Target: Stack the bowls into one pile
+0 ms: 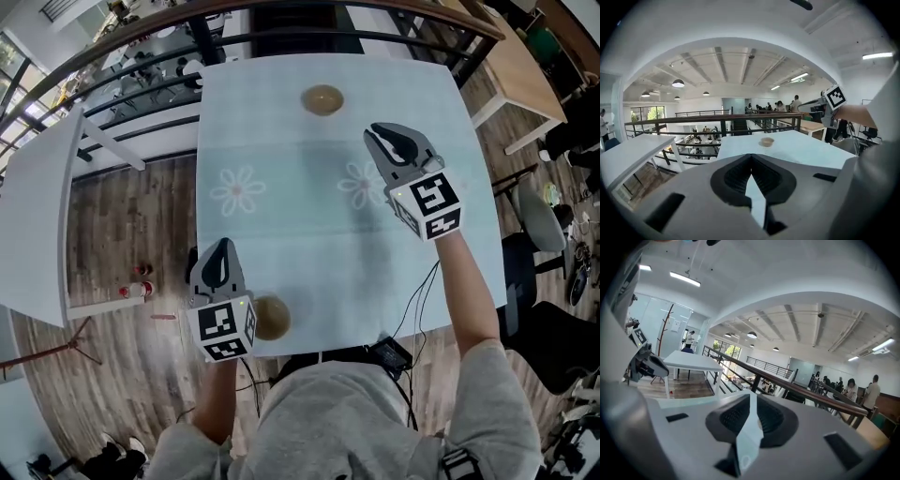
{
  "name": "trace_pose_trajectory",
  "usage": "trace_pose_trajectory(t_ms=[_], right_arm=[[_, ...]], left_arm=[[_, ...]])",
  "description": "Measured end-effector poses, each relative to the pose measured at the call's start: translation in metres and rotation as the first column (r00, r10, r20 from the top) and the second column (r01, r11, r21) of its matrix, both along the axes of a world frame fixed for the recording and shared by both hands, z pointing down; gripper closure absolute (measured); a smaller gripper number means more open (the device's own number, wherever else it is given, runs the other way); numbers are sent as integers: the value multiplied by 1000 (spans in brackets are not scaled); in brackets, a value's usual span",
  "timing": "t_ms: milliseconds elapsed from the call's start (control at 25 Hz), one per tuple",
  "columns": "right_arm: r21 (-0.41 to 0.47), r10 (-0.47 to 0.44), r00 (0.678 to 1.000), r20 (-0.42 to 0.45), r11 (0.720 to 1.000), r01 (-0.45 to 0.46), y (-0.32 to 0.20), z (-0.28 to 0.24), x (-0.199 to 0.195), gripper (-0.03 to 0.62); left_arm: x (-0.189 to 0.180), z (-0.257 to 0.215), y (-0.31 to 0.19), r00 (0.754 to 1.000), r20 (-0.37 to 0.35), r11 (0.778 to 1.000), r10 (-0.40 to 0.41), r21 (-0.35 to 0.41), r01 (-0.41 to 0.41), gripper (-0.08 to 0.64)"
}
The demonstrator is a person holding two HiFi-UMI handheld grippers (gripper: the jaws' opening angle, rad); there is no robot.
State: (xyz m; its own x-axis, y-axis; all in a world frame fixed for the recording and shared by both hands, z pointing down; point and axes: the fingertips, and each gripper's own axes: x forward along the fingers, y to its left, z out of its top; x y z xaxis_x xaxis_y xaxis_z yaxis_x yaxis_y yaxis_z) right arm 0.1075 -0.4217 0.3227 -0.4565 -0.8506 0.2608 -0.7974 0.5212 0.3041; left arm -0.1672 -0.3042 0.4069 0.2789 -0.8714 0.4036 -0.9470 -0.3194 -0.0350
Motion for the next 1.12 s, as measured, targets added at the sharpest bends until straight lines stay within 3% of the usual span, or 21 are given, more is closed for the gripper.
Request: trace_pose_trajectory(t_ms=[120, 560, 760, 1120], right_arm=[[-27, -22, 998, -53, 999, 21, -25, 25, -2, 552], [-117, -75, 991, -112, 991, 62, -93, 119, -4, 549], [-134, -112, 983, -148, 987, 92, -121, 163, -11, 495], [-132, -135, 934, -330, 987, 96, -183, 239, -1, 495]], left_arm=[[-3, 14, -13, 1000, 10, 1000, -14, -20, 14, 545], [4, 58, -53, 998, 34, 996, -46, -69, 48, 545], [3, 94, -63, 998, 39, 992, -57, -108, 61, 545], [2, 160, -79, 995, 53, 979, -83, -182, 91, 545]])
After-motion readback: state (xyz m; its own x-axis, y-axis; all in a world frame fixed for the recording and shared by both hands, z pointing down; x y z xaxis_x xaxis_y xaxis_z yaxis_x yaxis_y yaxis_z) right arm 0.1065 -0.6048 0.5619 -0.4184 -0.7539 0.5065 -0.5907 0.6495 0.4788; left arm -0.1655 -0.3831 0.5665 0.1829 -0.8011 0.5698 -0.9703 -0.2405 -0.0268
